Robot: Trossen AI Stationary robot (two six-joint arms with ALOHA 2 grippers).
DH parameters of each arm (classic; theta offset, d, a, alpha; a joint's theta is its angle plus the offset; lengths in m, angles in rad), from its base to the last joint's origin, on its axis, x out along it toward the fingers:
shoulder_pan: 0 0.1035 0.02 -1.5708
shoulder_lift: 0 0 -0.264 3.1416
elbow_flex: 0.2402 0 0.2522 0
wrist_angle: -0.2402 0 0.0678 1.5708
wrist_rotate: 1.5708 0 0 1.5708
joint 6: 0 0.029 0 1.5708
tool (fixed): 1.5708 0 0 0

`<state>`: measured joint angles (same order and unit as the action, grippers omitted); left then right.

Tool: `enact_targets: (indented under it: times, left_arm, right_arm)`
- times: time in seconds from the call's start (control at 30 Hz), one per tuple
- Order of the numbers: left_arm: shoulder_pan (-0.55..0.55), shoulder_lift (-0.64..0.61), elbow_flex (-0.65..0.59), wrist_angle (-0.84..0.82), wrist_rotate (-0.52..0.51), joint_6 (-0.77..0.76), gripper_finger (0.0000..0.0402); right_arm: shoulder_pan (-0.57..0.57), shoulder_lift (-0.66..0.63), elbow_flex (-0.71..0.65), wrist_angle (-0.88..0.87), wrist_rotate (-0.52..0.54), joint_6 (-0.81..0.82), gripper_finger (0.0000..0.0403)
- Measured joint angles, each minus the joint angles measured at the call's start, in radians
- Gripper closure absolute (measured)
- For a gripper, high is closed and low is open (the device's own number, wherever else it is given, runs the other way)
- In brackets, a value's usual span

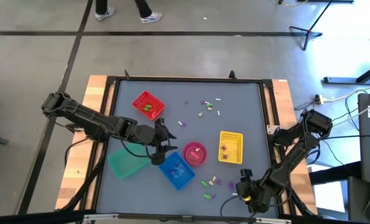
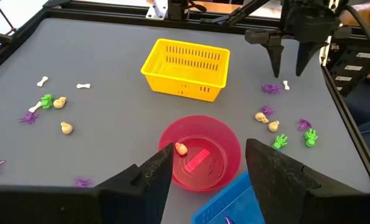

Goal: Sort Halloween decoration
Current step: Put the white bone toy into the green bin

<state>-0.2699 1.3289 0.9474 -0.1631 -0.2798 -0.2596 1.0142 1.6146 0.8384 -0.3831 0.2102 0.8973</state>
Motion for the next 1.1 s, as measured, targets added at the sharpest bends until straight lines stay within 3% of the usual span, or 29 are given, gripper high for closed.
enact_targets:
  times: [0.83,1.1]
  left_arm:
    - [0.000,0.000,0.000,0.000,0.001,0.000,0.0217]
    - [0.000,0.000,0.000,0.000,0.003,0.000,0.0217]
  right_arm:
    - [0.000,0.087,0.003,0.052,0.020,-0.006,0.0190]
    - [0.000,0.089,0.001,0.049,0.039,-0.004,0.0245]
